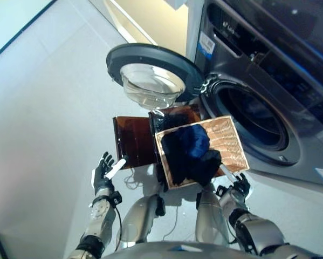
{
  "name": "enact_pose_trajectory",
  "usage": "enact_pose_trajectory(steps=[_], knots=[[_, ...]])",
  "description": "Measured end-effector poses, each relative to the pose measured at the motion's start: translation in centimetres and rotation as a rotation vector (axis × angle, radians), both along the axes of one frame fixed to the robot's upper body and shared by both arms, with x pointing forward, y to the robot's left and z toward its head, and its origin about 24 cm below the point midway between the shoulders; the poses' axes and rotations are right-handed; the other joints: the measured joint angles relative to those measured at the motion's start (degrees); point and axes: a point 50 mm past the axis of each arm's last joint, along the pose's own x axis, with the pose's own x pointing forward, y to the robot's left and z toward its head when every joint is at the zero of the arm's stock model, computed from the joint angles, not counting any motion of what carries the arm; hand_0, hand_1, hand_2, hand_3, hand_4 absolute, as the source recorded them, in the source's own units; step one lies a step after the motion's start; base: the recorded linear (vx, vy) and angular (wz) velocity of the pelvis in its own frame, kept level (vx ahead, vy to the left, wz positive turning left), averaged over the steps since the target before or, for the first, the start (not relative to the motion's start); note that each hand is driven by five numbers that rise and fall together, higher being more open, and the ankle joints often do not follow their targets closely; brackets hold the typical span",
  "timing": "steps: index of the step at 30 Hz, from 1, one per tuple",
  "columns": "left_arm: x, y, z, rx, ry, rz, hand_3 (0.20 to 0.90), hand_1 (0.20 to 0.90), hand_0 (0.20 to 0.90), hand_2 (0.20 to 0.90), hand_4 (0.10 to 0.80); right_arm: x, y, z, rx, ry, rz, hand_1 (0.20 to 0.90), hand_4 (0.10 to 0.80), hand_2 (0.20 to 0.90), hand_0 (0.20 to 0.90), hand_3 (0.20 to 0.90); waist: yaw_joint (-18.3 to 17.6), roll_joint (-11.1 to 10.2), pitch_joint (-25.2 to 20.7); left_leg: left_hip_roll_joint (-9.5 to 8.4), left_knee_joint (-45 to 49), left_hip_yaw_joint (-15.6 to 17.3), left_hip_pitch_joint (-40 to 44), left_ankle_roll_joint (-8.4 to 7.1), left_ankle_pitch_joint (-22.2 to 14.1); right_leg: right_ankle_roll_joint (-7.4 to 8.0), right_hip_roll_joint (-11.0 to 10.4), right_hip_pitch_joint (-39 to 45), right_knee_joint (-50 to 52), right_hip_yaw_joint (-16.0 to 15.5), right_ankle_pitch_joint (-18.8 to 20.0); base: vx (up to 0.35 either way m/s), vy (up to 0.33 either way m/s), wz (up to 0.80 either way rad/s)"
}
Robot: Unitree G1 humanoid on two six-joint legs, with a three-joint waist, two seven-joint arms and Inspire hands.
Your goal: Pick up the clothes and place them into the washing machine
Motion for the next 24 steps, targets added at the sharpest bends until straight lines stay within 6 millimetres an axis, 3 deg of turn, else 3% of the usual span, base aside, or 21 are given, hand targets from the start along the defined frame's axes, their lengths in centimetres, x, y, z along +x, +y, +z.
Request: enact_pose_trajectory(steps=[11,18,24], knots=[[0.9,-1.6,0.9,-0.042,-0.054,-0.060,0.900,0.900,0.900,0.900,0.800,2.8,-1.8,2.6,-0.003,-0.087,-0.067,0.900,0.800,0.900,0.900,0.900,1.55,2.59,3.60,-0.03,-0.45,-0.10,-0.92,0.13,0.28,0.17,-0.07,-1.07,0.00,-0.29,0.08,-0.029,0.022,0.01],[0.8,-1.6,0.8,-0.042,-0.051,-0.061,0.900,0.900,0.900,0.900,0.800,4.9,-1.9,4.5,-0.086,-0.102,0.017,0.900,0.800,0.900,0.900,0.900,1.67,2.68,3.63,-0.03,-0.42,-0.46,-0.89,-0.06,0.45,0.17,0.05,-0.90,0.19,-0.55,0.10,-0.015,0.010,0.01],[0.9,-1.9,0.8,-0.049,-0.049,-0.061,0.900,0.900,0.900,0.900,0.800,5.4,-0.9,4.8,-0.153,-0.091,0.082,0.900,0.800,0.900,0.900,0.900,1.47,2.54,3.63,0.23,-0.22,-0.91,-0.73,-0.48,0.77,-0.41,0.26,-0.91,1.22,-0.87,-0.27,-0.036,-0.008,0.03]])
